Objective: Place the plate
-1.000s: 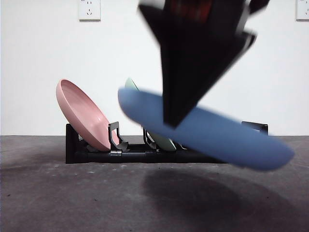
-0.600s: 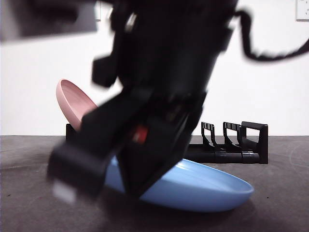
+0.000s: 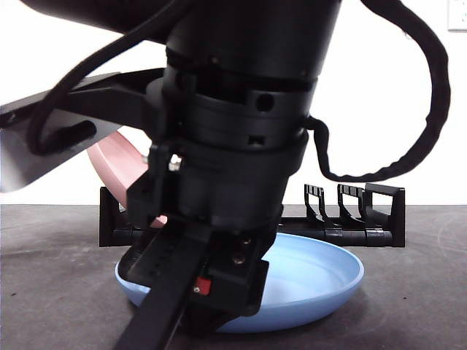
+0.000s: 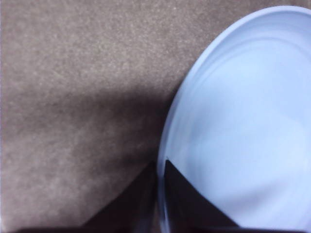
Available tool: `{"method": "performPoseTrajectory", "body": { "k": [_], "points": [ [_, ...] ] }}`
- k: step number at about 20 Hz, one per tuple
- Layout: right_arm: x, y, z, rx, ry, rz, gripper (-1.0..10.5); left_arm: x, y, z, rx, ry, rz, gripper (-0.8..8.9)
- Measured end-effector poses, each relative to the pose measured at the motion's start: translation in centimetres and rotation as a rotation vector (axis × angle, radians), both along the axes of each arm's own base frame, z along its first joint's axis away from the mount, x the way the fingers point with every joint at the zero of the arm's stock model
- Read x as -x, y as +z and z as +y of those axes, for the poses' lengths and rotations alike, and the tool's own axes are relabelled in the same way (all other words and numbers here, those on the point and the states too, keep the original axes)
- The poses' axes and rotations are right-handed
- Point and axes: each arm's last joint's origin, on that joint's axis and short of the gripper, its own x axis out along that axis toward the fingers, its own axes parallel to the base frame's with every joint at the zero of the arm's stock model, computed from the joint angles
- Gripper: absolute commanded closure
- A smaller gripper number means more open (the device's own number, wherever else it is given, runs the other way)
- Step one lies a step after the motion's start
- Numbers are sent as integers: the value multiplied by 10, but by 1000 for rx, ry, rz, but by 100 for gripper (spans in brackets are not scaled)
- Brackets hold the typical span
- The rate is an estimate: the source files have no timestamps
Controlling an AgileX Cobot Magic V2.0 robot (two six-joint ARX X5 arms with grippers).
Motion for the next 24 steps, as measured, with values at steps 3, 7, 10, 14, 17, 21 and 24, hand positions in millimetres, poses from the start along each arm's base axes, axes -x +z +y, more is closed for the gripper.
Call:
{"method": "performPoseTrajectory", "body": {
  "k": [3, 7, 10, 14, 17, 21, 24],
  "points": [
    [0, -1, 0, 3, -1, 4, 718, 0, 0, 0, 0, 0, 0, 438],
    [3, 3, 0, 35, 10, 22, 699, 0, 0, 0, 0, 0, 0, 438],
    [8, 22, 7, -6, 39, 47, 634, 0, 0, 0, 0, 0, 0, 438],
    [8, 80, 7, -144, 2, -43, 639, 0, 0, 0, 0, 0, 0, 438],
    [-8, 124, -23, -236, -129, -194, 695, 0, 0, 0, 1, 0, -5, 438],
    [-50, 175, -87, -480, -291, -166, 704, -5, 5, 0, 5, 1, -78, 438],
    [-78, 201, -144, -647, -400, -179, 705, -9, 9, -1, 14, 5, -129, 437]
  ]
}}
